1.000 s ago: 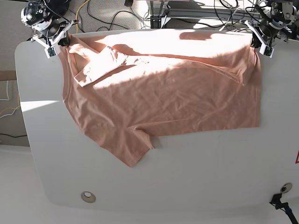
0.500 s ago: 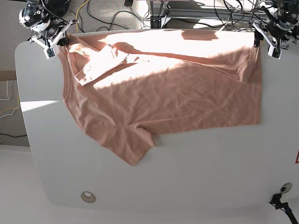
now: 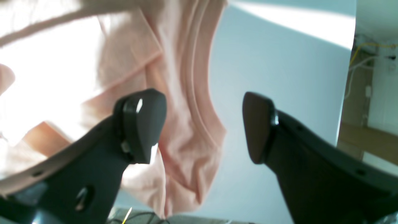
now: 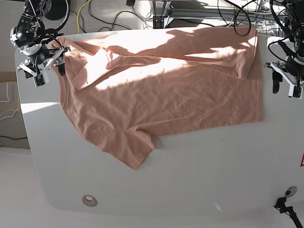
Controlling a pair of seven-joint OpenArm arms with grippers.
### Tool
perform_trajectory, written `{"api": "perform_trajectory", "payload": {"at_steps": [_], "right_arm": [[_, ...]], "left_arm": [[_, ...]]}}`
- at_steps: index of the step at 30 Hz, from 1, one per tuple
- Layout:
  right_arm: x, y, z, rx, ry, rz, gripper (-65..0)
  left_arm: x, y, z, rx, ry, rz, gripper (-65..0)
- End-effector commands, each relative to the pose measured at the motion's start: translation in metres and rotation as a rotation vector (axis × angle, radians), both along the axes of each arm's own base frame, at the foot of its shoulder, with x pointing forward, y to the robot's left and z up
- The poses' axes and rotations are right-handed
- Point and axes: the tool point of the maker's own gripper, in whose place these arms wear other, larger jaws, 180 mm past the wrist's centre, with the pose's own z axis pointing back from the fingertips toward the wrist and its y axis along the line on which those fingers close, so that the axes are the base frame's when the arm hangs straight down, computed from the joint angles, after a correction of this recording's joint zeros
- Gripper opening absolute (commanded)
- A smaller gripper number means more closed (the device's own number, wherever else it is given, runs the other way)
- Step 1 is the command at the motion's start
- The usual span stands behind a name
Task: Fold the T-shirt properly
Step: 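Move both grippers outward along the shirt's side edges, then grasp the hem corners of the shirt with both grippers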
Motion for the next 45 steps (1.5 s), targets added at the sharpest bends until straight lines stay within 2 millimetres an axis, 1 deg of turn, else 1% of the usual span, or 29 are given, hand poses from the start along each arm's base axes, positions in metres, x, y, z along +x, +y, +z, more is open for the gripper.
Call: {"api": "perform_trajectory", "payload": {"at_steps": [1, 3, 5, 6, 7, 10, 11, 13, 15, 18, 20, 22, 24, 25, 28, 30, 31, 33, 35, 37, 39, 40, 41, 43, 44, 45], "right_arm": [[0.020, 0.013, 0.003, 0.025, -0.036, 0.051, -24.1], [0.046, 0.020, 0.007, 0.054, -0.075, 0.060, -24.1], [0.071, 0.023, 0.007, 0.092, -0.098, 0.057, -24.1], [0.085, 0.025, 0.008, 0.112, -0.108, 0.059, -24.1], [0.098, 0.029, 0.008, 0.132, -0.116, 0.063, -24.1], [0.133, 0.036, 0.011, 0.182, -0.132, 0.071, -24.1], [0.146, 0.039, 0.013, 0.198, -0.140, 0.076, -24.1], [0.164, 0.041, 0.013, 0.229, -0.135, 0.073, -24.1], [0.182, 0.043, 0.017, 0.261, -0.155, 0.072, -24.1], [0.202, 0.050, 0.016, 0.308, -0.166, 0.078, -24.1], [0.207, 0.049, 0.012, 0.315, -0.152, 0.080, -24.1], [0.208, 0.052, 0.007, 0.317, -0.140, 0.091, -24.1], [0.209, 0.052, 0.007, 0.319, -0.143, 0.090, -24.1], [0.209, 0.051, 0.008, 0.318, -0.145, 0.090, -24.1], [0.209, 0.050, 0.007, 0.317, -0.143, 0.089, -24.1], [0.209, 0.050, 0.007, 0.317, -0.143, 0.089, -24.1], [0.209, 0.050, 0.008, 0.318, -0.148, 0.089, -24.1], [0.210, 0.050, 0.009, 0.317, -0.152, 0.089, -24.1], [0.211, 0.050, 0.010, 0.320, -0.159, 0.090, -24.1], [0.213, 0.048, 0.009, 0.331, -0.171, 0.066, -24.1], [0.227, 0.049, 0.010, 0.350, -0.190, 0.034, -24.1], [0.231, 0.051, 0.003, 0.364, -0.180, 0.022, -24.1], [0.234, 0.053, -0.003, 0.380, -0.174, 0.010, -24.1], [0.248, 0.053, -0.004, 0.415, -0.197, -0.017, -24.0], [0.252, 0.055, -0.009, 0.430, -0.194, -0.027, -24.0], [0.258, 0.058, -0.009, 0.439, -0.199, -0.031, -24.0]], "left_arm": [[0.020, -0.002, 0.015, 0.002, -0.050, -0.012, -31.7], [0.045, -0.005, 0.017, -0.024, -0.059, -0.007, -31.7], [0.066, -0.012, 0.015, -0.085, -0.082, 0.014, -31.7], [0.075, -0.015, 0.014, -0.109, -0.092, 0.021, -31.7], [0.082, -0.012, 0.013, -0.128, -0.097, 0.035, -31.7], [0.102, -0.015, -0.002, -0.172, -0.067, 0.041, -31.7], [0.107, -0.015, -0.007, -0.185, -0.055, 0.046, -31.7], [0.116, -0.012, -0.016, -0.208, -0.035, 0.063, -31.7], [0.120, -0.005, -0.025, -0.233, -0.012, 0.092, -31.7], [0.123, 0.004, -0.041, -0.266, 0.025, 0.131, -31.7], [0.121, 0.008, -0.052, -0.279, 0.055, 0.150, -31.7], [0.122, 0.012, -0.056, -0.291, 0.051, 0.161, -31.7], [0.118, 0.014, -0.073, -0.293, 0.093, 0.174, -31.7], [0.118, 0.015, -0.076, -0.277, 0.109, 0.173, -31.7], [0.121, 0.009, -0.090, -0.246, 0.136, 0.150, -31.7], [0.116, 0.003, -0.108, -0.260, 0.168, 0.145, -31.7], [0.117, 0.001, -0.113, -0.265, 0.169, 0.140, -31.7], [0.123, -0.002, -0.116, -0.275, 0.167, 0.135, -31.7], [0.122, -0.002, -0.122, -0.283, 0.183, 0.142, -31.7], [0.122, -0.003, -0.122, -0.284, 0.183, 0.141, -32.1], [0.122, -0.004, -0.123, -0.286, 0.185, 0.141, -32.1], [0.120, -0.004, -0.124, -0.285, 0.188, 0.141, -32.2], [0.120, -0.004, -0.124, -0.285, 0.188, 0.141, -33.7], [0.119, -0.004, -0.125, -0.285, 0.190, 0.141, -39.6], [0.119, -0.004, -0.125, -0.285, 0.193, 0.142, -41.3], [0.118, -0.004, -0.126, -0.284, 0.197, 0.142, -41.9]]}}
